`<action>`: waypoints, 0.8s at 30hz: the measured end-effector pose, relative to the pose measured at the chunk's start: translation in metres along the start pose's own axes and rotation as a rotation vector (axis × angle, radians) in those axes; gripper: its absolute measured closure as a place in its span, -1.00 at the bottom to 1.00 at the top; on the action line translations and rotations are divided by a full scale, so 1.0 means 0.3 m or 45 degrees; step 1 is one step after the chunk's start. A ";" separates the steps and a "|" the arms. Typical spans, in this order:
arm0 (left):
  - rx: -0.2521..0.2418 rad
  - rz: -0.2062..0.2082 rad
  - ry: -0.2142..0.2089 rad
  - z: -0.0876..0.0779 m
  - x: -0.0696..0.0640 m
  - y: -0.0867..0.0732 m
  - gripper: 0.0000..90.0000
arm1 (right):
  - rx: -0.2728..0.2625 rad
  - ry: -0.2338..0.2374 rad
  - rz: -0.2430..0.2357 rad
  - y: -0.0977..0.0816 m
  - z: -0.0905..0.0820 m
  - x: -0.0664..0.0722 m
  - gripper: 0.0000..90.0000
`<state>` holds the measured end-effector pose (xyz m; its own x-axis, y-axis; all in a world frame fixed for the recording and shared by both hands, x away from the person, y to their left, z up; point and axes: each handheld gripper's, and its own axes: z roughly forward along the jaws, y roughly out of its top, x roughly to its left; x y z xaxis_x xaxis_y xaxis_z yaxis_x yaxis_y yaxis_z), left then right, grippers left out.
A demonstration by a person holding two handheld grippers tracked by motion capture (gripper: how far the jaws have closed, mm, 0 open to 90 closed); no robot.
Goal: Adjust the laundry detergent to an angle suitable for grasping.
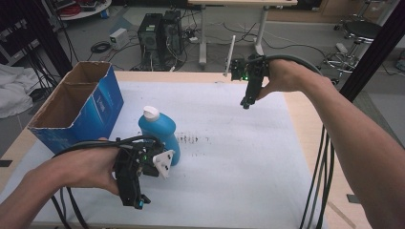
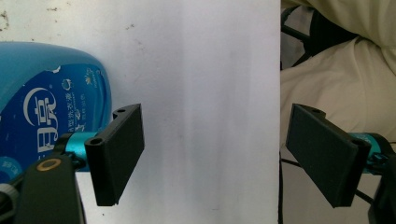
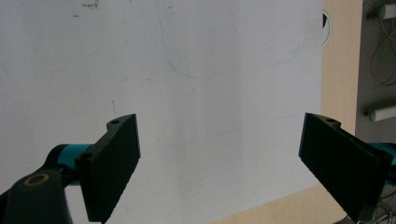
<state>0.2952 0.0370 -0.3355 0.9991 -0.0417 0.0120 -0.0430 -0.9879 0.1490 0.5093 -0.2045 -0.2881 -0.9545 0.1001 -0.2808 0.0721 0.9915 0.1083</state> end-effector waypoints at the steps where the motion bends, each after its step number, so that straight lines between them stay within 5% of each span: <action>1: 0.004 0.005 0.004 -0.001 0.000 0.002 -0.57 | -0.004 0.001 -0.002 0.000 -0.001 0.000 -0.74; 24: 0.010 0.017 -0.013 -0.004 0.009 0.026 -0.56 | -0.012 -0.003 0.017 -0.036 -0.003 -0.006 -0.74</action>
<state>0.2975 0.0293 -0.3330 0.9984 -0.0560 0.0041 -0.0560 -0.9884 0.1414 0.5098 -0.2156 -0.2878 -0.9529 0.1137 -0.2812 0.0824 0.9892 0.1208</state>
